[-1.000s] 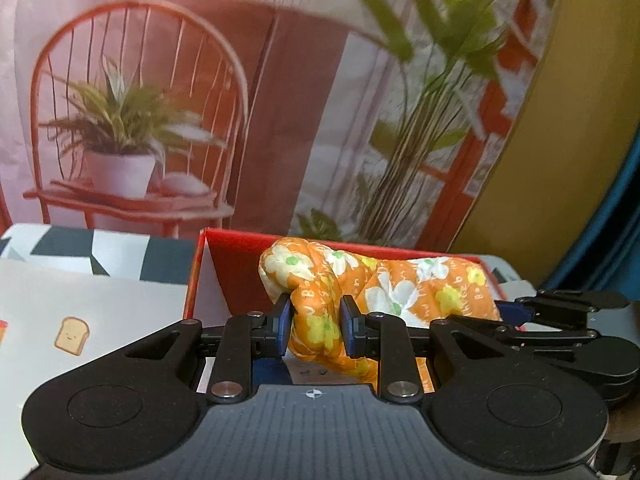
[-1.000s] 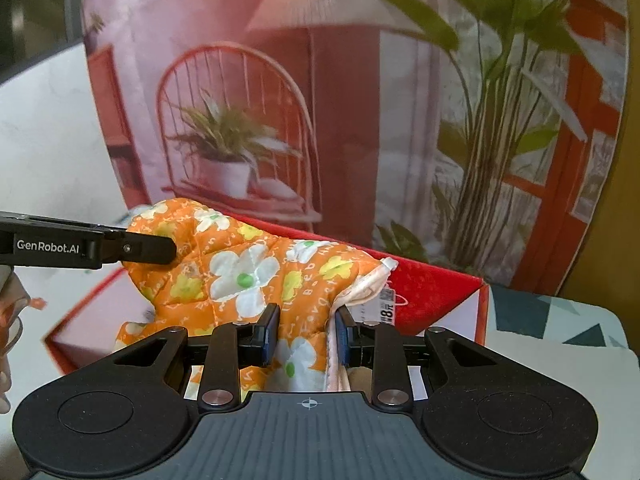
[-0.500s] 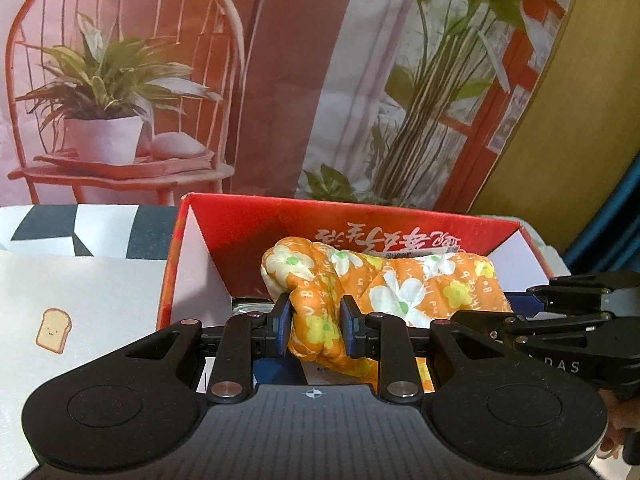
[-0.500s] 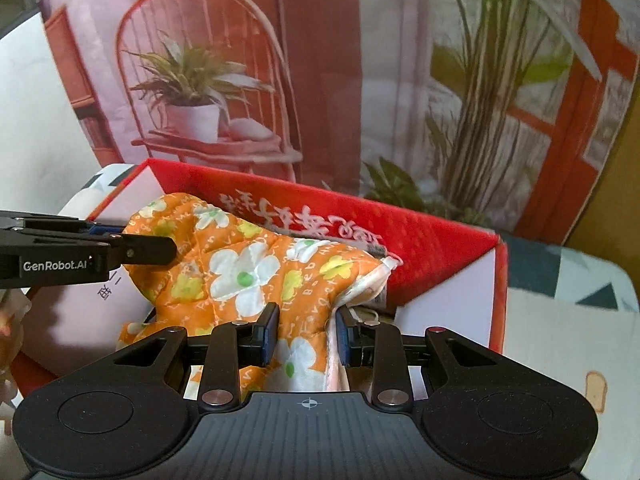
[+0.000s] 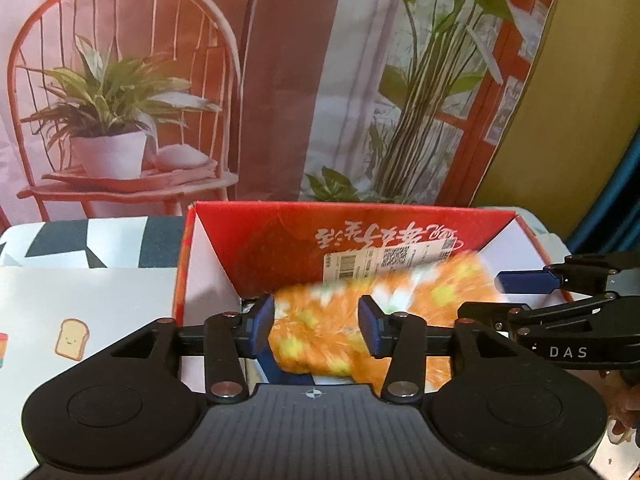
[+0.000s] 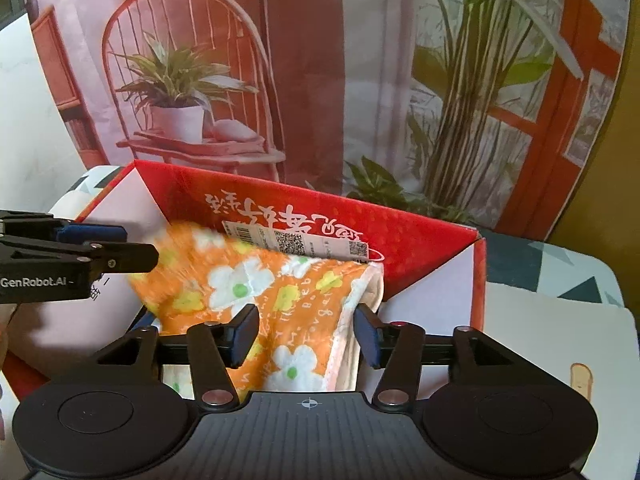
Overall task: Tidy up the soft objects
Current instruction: 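Lift the orange floral cloth into the red box with both grippers, then open them, then lower both tools to the grey knit cloth in front of the box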
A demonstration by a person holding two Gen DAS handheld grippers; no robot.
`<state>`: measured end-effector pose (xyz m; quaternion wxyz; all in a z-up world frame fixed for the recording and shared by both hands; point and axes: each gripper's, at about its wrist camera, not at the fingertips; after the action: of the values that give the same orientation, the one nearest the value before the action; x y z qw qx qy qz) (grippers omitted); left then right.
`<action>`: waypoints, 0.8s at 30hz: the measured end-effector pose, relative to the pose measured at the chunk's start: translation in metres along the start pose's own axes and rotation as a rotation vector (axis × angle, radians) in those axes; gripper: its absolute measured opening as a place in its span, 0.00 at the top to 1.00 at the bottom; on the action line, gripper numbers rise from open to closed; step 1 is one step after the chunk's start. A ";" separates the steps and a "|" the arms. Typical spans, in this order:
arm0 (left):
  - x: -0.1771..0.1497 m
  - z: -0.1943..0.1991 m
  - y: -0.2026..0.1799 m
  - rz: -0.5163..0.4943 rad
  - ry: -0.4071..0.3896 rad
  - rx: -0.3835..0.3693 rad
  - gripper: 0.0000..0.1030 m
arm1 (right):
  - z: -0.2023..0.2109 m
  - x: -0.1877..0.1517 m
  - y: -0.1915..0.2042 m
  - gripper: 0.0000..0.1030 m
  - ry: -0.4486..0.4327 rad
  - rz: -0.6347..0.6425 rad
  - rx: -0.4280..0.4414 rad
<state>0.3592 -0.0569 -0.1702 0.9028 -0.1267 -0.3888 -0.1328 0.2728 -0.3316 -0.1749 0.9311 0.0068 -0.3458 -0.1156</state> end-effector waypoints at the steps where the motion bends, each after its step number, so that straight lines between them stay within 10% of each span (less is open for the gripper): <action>1: 0.001 0.004 -0.001 -0.001 -0.009 0.001 0.47 | 0.002 0.001 0.001 0.48 -0.004 0.003 -0.001; 8: -0.002 0.038 -0.010 -0.056 -0.061 0.009 0.31 | 0.028 -0.001 0.008 0.29 -0.042 0.019 0.007; 13: -0.014 0.067 -0.013 -0.073 -0.097 0.032 0.03 | 0.051 -0.012 0.011 0.00 -0.081 0.013 0.011; 24: -0.061 0.112 -0.023 -0.137 -0.105 0.059 0.00 | 0.097 -0.054 0.015 0.00 -0.158 -0.045 0.023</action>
<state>0.2358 -0.0328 -0.1379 0.8734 -0.0797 -0.4471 -0.1759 0.1736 -0.2983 -0.1342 0.8979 0.0164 -0.4194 -0.1328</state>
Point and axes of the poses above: each gripper's, at about its wrist camera, not at the fingertips, and z roughly against the way its jaws point, y to its left, x to its top, and after that the axes turned 2 degrees about -y, right-handed
